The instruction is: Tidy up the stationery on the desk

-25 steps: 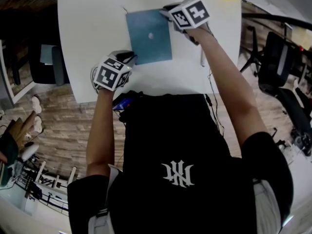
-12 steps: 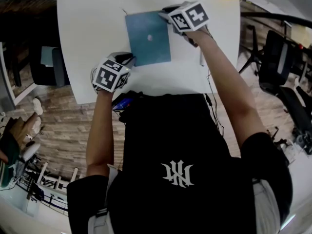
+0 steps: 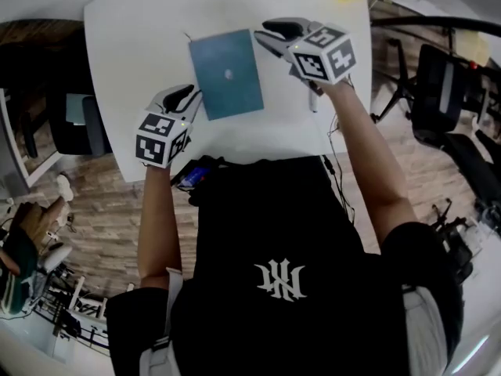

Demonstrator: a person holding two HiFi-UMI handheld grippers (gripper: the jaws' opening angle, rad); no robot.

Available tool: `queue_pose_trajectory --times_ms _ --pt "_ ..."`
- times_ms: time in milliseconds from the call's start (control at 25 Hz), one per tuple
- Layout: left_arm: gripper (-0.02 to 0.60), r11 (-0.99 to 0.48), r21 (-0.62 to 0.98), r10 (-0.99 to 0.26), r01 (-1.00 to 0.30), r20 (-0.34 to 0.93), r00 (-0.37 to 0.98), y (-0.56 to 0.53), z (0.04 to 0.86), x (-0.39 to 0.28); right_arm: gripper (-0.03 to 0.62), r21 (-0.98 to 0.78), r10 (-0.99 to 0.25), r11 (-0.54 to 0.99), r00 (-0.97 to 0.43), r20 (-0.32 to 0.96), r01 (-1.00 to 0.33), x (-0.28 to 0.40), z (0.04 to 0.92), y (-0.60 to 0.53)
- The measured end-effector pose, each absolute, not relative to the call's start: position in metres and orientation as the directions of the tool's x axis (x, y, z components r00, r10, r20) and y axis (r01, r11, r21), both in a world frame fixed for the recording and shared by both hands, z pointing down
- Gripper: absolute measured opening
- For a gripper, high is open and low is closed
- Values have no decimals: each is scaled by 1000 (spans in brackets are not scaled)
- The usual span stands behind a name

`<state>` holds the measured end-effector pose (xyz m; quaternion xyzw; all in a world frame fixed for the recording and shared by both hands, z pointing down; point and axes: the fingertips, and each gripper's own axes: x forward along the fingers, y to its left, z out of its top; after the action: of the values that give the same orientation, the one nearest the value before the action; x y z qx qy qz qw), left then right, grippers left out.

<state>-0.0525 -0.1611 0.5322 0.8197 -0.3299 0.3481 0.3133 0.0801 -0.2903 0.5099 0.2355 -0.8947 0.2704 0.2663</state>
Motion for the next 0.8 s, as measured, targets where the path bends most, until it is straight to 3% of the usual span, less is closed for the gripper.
queue_pose_trajectory --times_ms 240,520,800 --pt "34 -663 241 -381 -709 706 597 -196 501 -12 144 -367 -356 683 -726 588 -632 143 490 -268" --pt "3 -762 267 -304 -590 656 691 -197 494 64 164 -358 -427 550 -623 655 -754 212 504 -243" --pt "3 -798 346 -186 -494 638 747 -187 502 131 164 -436 -393 441 -606 692 -784 237 537 -207"
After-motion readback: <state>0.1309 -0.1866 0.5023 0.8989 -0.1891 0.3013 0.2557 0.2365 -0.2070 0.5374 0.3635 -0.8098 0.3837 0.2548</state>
